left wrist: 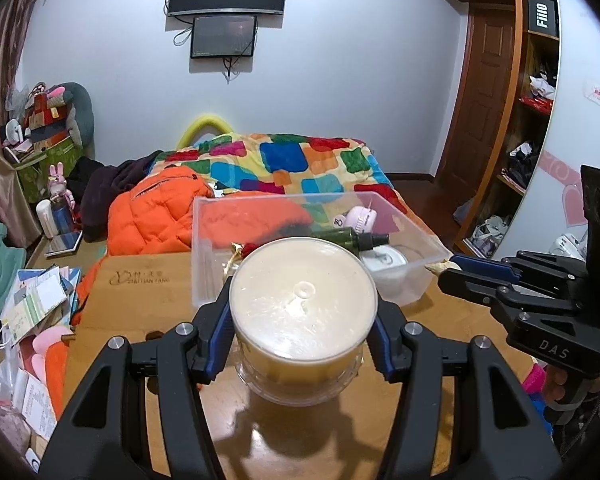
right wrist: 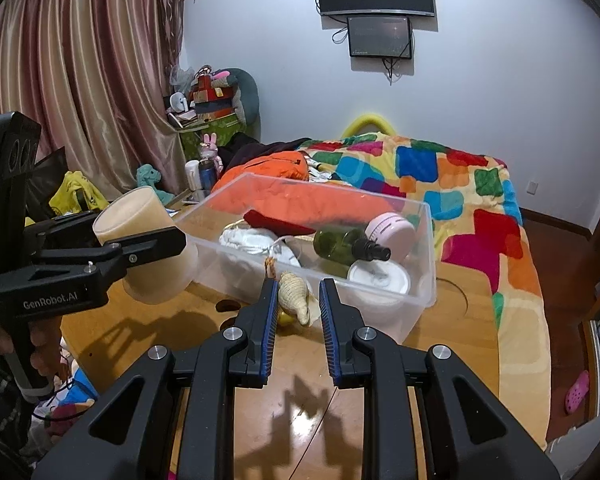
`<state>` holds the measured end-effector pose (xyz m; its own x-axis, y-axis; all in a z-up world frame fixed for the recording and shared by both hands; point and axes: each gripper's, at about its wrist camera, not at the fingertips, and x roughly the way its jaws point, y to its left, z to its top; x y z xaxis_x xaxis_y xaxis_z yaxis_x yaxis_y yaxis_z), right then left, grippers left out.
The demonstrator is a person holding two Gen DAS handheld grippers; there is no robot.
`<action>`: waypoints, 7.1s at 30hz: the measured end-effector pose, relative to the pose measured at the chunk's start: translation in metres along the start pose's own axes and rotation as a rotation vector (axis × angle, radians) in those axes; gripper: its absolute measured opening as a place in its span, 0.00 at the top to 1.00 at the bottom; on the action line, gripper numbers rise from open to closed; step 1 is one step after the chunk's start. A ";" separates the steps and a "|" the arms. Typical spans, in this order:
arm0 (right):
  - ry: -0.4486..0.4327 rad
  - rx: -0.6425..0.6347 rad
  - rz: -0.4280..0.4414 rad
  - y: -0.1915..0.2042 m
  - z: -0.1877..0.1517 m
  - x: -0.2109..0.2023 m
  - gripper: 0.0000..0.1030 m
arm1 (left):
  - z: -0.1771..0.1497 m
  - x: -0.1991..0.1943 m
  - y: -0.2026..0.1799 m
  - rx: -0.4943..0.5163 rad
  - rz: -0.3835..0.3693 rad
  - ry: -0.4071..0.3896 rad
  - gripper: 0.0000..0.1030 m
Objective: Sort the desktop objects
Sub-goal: 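Carry the candle jar and shell over the clear box and lower them in, then open both grippers to release the jar and shell, then withdraw, then grasp the green-and-white block with the left gripper while the right grasps the yellow gourd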
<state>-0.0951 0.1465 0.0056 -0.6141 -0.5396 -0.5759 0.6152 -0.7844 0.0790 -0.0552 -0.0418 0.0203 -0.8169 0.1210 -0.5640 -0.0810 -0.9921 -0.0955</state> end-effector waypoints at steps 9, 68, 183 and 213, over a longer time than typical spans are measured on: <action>-0.016 -0.022 -0.015 -0.003 0.013 0.001 0.82 | 0.016 0.002 0.005 0.021 0.008 -0.007 0.45; 0.177 -0.037 0.041 -0.032 0.039 0.125 0.82 | 0.047 0.125 0.023 0.050 -0.001 0.134 0.45; 0.130 0.144 -0.086 -0.050 -0.035 0.023 0.18 | -0.043 0.079 -0.049 0.110 0.107 0.215 0.19; 0.234 0.184 0.073 -0.015 -0.029 0.078 0.26 | -0.051 0.067 -0.001 0.039 0.003 0.256 0.85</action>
<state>-0.1381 0.1252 -0.0636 -0.4277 -0.5287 -0.7332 0.5408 -0.7996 0.2611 -0.0805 -0.0314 -0.0593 -0.6462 0.1172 -0.7542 -0.1050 -0.9924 -0.0642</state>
